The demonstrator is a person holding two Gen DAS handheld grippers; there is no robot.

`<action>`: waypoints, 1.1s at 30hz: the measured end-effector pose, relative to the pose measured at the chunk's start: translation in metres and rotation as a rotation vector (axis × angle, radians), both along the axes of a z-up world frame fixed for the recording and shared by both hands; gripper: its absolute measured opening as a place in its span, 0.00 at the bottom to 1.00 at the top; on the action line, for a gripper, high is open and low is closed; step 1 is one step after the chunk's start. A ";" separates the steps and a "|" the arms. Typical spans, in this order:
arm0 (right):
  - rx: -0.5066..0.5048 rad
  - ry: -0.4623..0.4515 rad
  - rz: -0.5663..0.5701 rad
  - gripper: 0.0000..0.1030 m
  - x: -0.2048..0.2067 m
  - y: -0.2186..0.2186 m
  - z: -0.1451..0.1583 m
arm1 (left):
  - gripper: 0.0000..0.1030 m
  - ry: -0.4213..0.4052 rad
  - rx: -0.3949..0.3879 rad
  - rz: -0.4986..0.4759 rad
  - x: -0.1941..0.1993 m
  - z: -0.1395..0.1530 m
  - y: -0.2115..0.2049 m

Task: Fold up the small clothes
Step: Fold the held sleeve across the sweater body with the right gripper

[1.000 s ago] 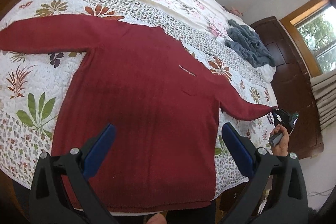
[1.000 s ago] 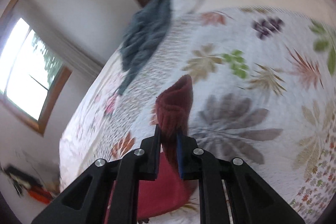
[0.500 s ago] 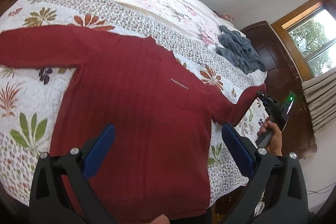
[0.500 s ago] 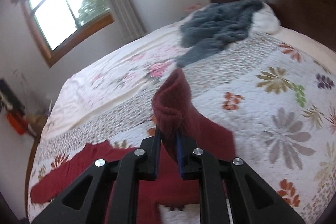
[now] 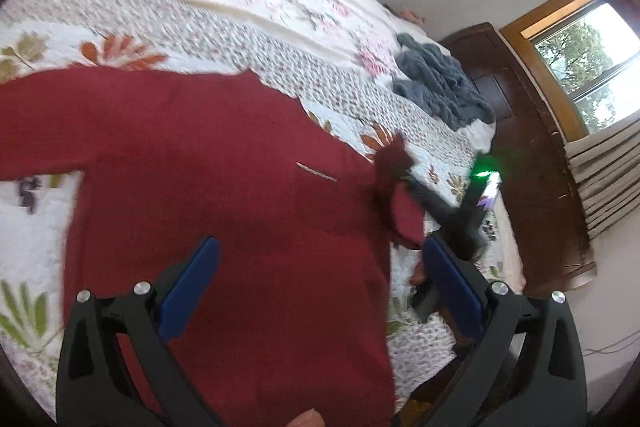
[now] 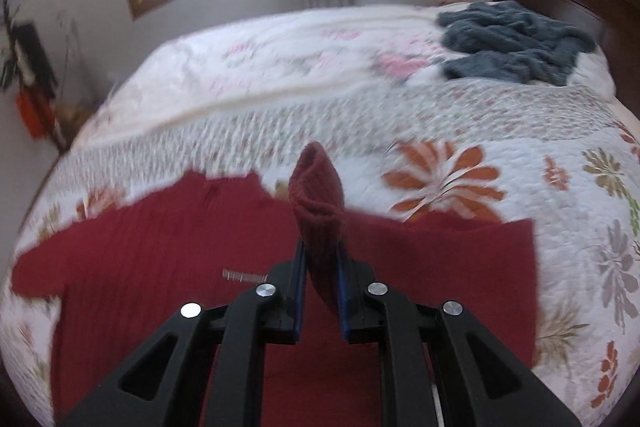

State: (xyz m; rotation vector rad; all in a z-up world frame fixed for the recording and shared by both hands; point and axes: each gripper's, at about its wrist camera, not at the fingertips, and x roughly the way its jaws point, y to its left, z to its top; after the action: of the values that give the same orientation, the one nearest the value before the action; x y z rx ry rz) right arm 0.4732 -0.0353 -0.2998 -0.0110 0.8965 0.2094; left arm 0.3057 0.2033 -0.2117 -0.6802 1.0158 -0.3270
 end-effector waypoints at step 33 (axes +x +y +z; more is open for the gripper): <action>0.339 0.204 -0.082 0.41 -0.203 -0.053 -0.039 | 0.16 0.458 -0.414 -0.080 0.194 -0.206 -0.147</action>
State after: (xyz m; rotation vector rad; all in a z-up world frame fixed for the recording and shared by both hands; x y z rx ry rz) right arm 0.2702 -0.0885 -0.3389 0.3665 1.0527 0.2876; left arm 0.4993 0.0567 -0.4174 -1.1236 1.4317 -0.4710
